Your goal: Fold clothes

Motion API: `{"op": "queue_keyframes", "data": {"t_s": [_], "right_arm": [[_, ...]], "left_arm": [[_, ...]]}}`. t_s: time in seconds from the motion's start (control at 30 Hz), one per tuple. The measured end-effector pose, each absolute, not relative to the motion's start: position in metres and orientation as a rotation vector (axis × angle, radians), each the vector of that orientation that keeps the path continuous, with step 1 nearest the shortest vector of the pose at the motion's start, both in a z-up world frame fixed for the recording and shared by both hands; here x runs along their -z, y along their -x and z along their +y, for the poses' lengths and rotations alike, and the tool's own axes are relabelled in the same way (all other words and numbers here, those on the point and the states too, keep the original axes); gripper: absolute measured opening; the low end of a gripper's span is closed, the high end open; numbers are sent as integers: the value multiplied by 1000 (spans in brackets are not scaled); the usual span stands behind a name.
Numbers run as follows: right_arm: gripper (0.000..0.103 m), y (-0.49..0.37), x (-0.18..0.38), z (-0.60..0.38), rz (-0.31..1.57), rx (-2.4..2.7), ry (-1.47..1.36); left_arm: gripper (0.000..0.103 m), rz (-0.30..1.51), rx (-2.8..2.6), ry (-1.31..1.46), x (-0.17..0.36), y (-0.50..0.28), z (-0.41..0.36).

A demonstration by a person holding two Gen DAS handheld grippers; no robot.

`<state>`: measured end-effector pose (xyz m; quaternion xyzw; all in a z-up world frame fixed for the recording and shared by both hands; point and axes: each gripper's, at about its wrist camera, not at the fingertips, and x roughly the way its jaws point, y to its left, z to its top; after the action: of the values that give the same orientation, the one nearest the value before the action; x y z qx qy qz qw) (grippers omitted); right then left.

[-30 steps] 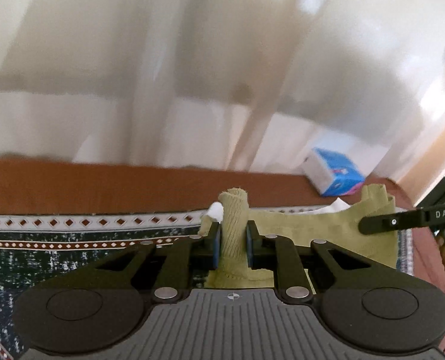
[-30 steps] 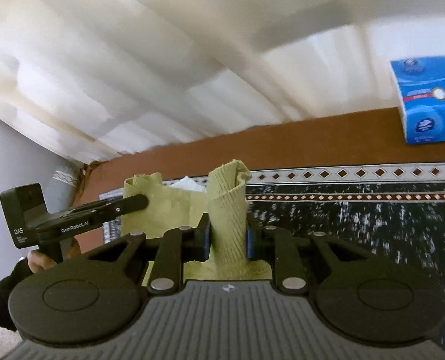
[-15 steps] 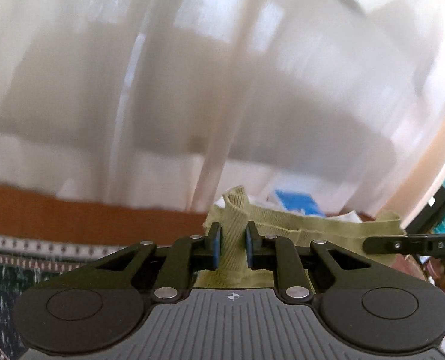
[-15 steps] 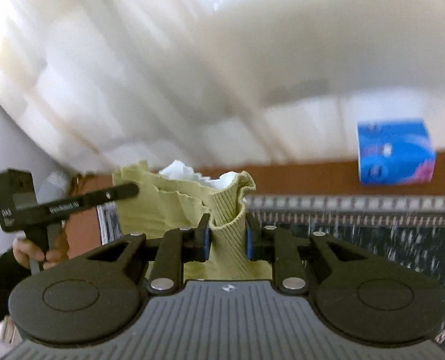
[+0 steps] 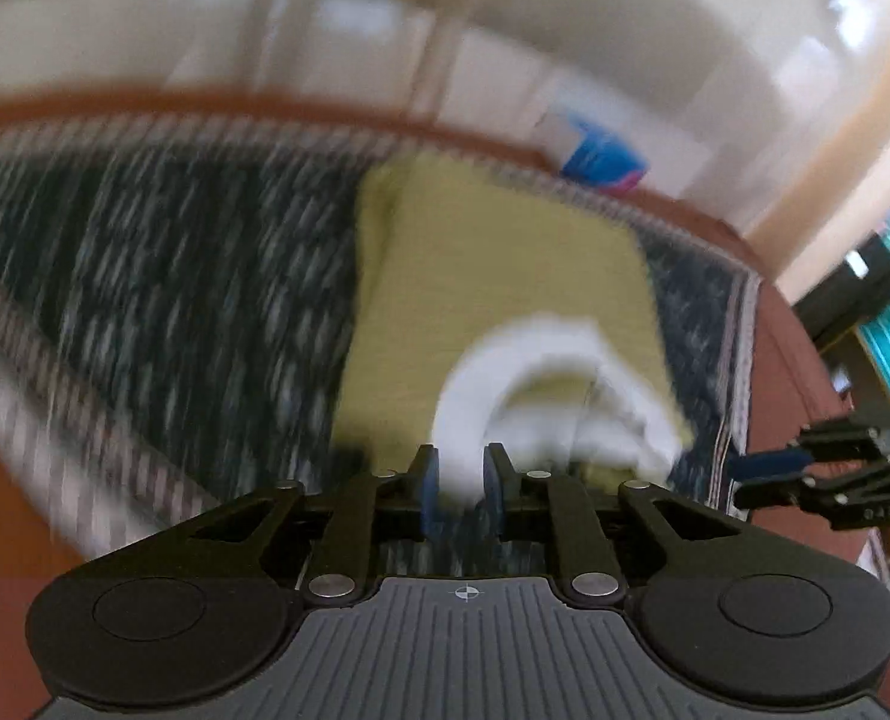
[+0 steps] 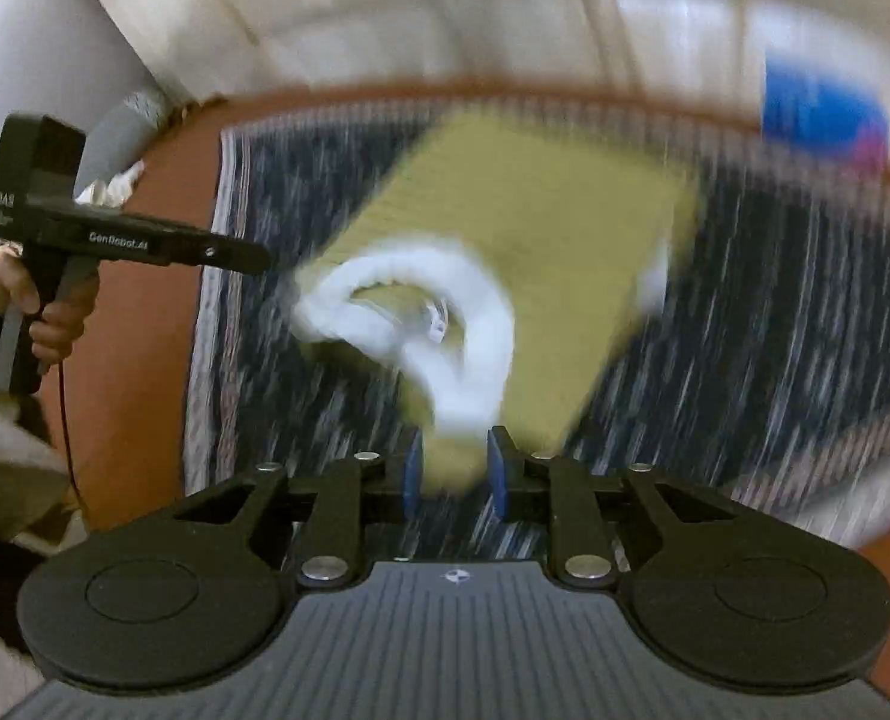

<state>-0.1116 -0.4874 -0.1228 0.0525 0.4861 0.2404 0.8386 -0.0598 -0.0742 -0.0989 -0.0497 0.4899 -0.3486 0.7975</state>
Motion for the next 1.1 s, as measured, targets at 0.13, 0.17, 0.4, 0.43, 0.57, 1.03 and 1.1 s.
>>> {"op": "queue_keyframes", "data": {"t_s": [0.13, 0.17, 0.4, 0.43, 0.57, 1.03, 1.1], "right_arm": [[38, 111, 128, -506, 1048, -429, -234], [41, 109, 127, -511, 1045, -404, -265], [53, 53, 146, -536, 942, -249, -489], [53, 45, 148, -536, 929, -232, -493], [59, 26, 157, -539, 889, -178, -505], [63, -5, 183, -544, 912, -216, -634], [63, -7, 184, -543, 918, -254, -670]], "left_arm": [[37, 1023, 678, 183, 88, 55, -54], [40, 999, 660, 190, 84, 48, -53], [62, 925, 622, 173, 85, -35, -85], [63, 932, 622, 166, 89, -46, -87], [66, 962, 616, 113, 102, -71, -100], [72, 1068, 660, 78, 127, -92, -109], [54, 1090, 702, 96, 127, -89, -105]]}}
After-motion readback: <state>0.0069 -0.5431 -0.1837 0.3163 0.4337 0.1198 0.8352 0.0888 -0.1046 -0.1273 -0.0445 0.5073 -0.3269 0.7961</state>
